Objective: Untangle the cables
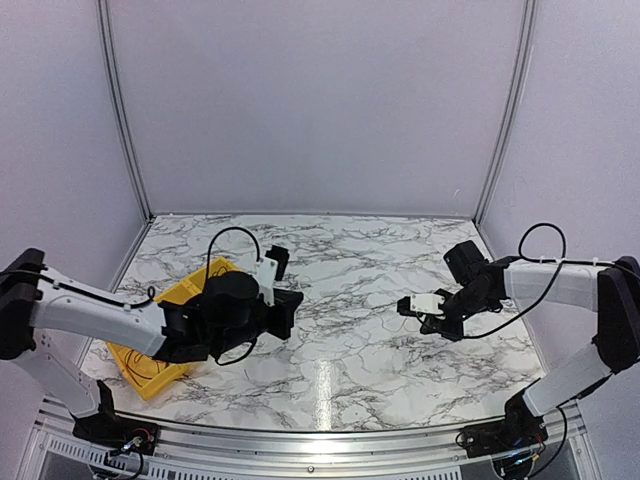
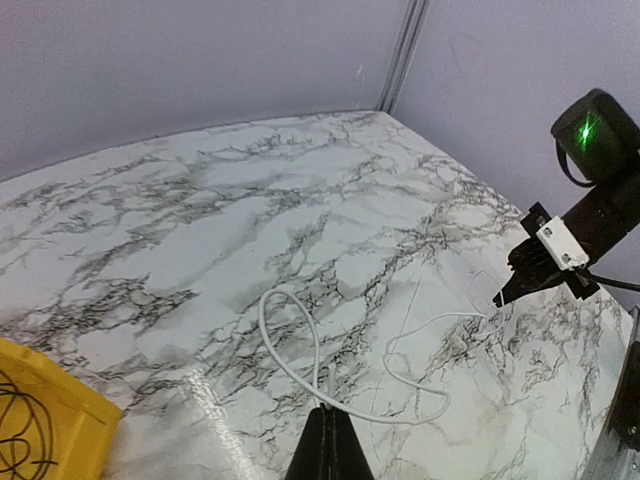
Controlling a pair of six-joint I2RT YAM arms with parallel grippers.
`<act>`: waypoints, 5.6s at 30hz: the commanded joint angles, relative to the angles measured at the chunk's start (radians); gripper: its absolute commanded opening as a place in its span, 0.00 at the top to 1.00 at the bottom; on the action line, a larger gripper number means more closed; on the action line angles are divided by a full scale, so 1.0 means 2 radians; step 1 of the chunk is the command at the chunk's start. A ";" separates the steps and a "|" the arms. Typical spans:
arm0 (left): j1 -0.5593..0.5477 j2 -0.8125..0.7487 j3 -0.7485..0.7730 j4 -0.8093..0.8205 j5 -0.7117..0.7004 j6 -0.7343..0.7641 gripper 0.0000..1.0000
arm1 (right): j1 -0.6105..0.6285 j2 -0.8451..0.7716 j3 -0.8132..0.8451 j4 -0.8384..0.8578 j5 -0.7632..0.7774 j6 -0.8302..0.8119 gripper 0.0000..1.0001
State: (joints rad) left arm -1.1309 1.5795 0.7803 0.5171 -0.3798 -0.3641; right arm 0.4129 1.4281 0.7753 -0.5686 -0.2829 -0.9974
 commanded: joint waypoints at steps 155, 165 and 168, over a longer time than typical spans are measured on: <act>0.338 -0.166 -0.012 -0.439 0.027 -0.010 1.00 | 0.124 -0.075 -0.024 0.158 0.027 0.119 0.56; 0.341 -0.156 -0.029 -0.476 0.067 -0.059 0.81 | 0.125 -0.072 -0.021 0.154 0.029 0.117 0.56; 0.341 -0.193 -0.043 -0.485 0.058 -0.064 0.67 | 0.125 -0.072 -0.021 0.155 0.028 0.117 0.56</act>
State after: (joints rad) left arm -0.4561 1.2781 0.7254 -0.3836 -0.2707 -0.4492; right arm 0.6670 1.2766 0.7197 -0.2615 -0.2340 -0.7574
